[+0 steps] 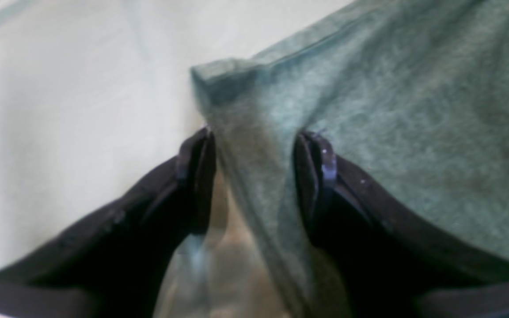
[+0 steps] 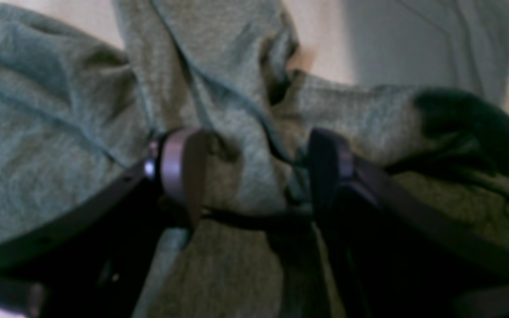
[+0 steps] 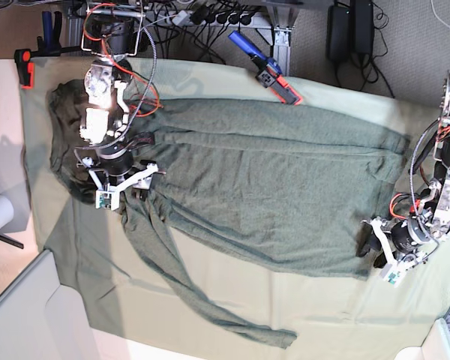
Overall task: Fold the T-shirt properly
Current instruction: 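Move right gripper to the collar corner, left gripper to the hem corner, then grasp the shirt's side edge with both grippers, then fold the grasped edge over the shirt body with both grippers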
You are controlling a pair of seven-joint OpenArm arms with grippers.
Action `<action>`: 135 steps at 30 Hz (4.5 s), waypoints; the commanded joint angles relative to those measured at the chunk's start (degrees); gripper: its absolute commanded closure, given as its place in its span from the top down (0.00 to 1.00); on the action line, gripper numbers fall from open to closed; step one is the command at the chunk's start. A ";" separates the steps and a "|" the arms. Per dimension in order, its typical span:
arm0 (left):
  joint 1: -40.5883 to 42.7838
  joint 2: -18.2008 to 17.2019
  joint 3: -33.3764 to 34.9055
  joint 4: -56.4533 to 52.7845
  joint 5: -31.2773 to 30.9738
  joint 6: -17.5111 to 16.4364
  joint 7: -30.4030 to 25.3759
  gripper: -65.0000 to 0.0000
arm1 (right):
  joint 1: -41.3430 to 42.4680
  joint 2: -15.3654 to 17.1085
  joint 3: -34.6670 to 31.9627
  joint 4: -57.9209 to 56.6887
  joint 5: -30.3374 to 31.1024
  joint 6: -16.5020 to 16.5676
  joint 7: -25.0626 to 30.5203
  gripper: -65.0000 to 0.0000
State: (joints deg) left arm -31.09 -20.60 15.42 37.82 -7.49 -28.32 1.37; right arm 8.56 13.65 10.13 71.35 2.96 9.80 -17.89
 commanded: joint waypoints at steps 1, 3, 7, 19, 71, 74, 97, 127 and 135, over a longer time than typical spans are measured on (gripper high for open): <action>-2.60 -0.90 -0.24 0.70 -0.44 0.61 -0.28 0.51 | 1.20 0.79 0.48 1.31 0.04 -0.24 0.92 0.56; -3.34 -1.03 -0.24 0.74 -1.16 -0.28 0.42 0.51 | 1.25 0.79 1.16 1.31 0.04 -0.24 0.92 0.56; -3.80 -1.01 -0.28 0.76 -4.24 -1.07 0.39 0.51 | 1.44 0.81 4.35 1.31 0.55 -0.28 1.09 0.56; -3.93 -1.20 -0.87 0.61 -5.14 -1.05 0.39 0.51 | 3.23 5.95 12.74 0.72 6.67 -0.63 0.24 0.56; -3.61 4.66 -0.85 -1.73 -9.94 -11.61 3.72 0.51 | 8.09 9.14 11.58 -12.74 11.87 4.20 -0.15 0.56; -3.21 5.53 -0.85 -1.73 -10.16 -11.68 4.52 0.50 | 8.09 8.68 11.58 -12.74 11.50 4.39 -0.20 0.56; -2.99 -1.57 -0.87 1.86 -8.17 -11.68 3.65 0.00 | 7.80 9.09 11.50 -9.20 9.60 4.57 -0.83 0.00; 14.40 -12.35 -0.90 35.71 -11.87 -11.68 13.29 0.00 | -2.54 11.43 13.22 3.85 12.55 4.57 -6.34 0.00; 20.33 -16.13 -0.90 43.78 -11.76 -11.68 15.47 0.00 | -6.58 12.24 15.19 6.69 13.14 4.57 -6.38 0.00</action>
State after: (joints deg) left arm -9.54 -35.57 15.00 80.60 -18.68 -39.79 17.67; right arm 1.19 24.51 24.71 76.93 15.77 14.55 -25.74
